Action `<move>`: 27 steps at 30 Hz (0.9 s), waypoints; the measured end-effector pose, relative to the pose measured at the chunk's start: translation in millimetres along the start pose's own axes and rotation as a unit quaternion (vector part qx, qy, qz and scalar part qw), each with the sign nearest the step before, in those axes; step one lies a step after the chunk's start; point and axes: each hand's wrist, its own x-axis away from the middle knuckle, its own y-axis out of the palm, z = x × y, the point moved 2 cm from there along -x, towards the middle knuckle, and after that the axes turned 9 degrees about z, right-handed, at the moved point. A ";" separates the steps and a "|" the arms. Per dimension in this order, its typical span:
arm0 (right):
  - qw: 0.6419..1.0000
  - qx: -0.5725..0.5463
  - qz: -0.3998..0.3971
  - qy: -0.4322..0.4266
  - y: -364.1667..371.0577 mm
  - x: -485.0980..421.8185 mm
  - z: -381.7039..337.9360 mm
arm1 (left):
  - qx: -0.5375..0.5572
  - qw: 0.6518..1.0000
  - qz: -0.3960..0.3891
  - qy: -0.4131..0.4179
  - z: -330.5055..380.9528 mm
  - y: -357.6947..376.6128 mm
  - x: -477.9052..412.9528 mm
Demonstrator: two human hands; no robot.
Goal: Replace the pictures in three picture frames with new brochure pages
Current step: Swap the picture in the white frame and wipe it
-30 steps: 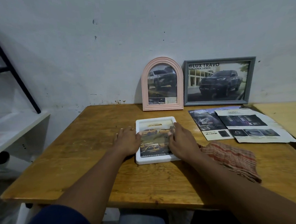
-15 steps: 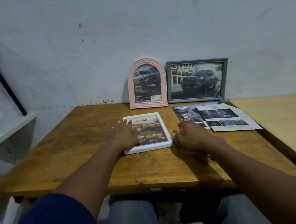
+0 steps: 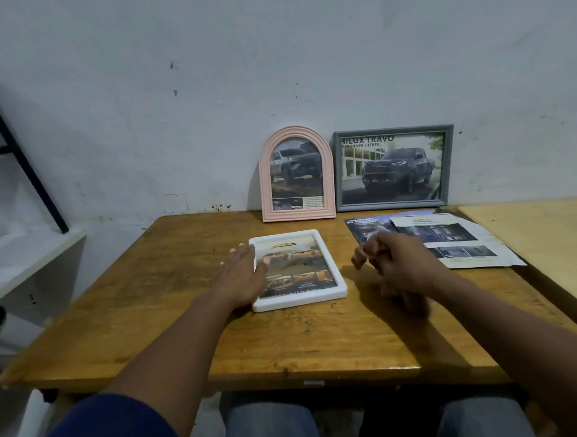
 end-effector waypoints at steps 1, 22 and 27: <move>0.999 -0.030 0.014 0.000 -2.0 -13.4 -8.9 | 0.005 1.000 0.003 -0.003 -3.2 -2.7 -5.1; 0.954 0.105 -0.130 -0.248 143.7 -90.5 -89.7 | 0.027 0.998 0.050 0.019 -23.3 17.9 -26.2; 0.959 0.085 -0.127 -0.237 145.9 -93.0 -89.9 | 0.030 0.999 -0.013 -0.008 -12.9 17.7 -23.3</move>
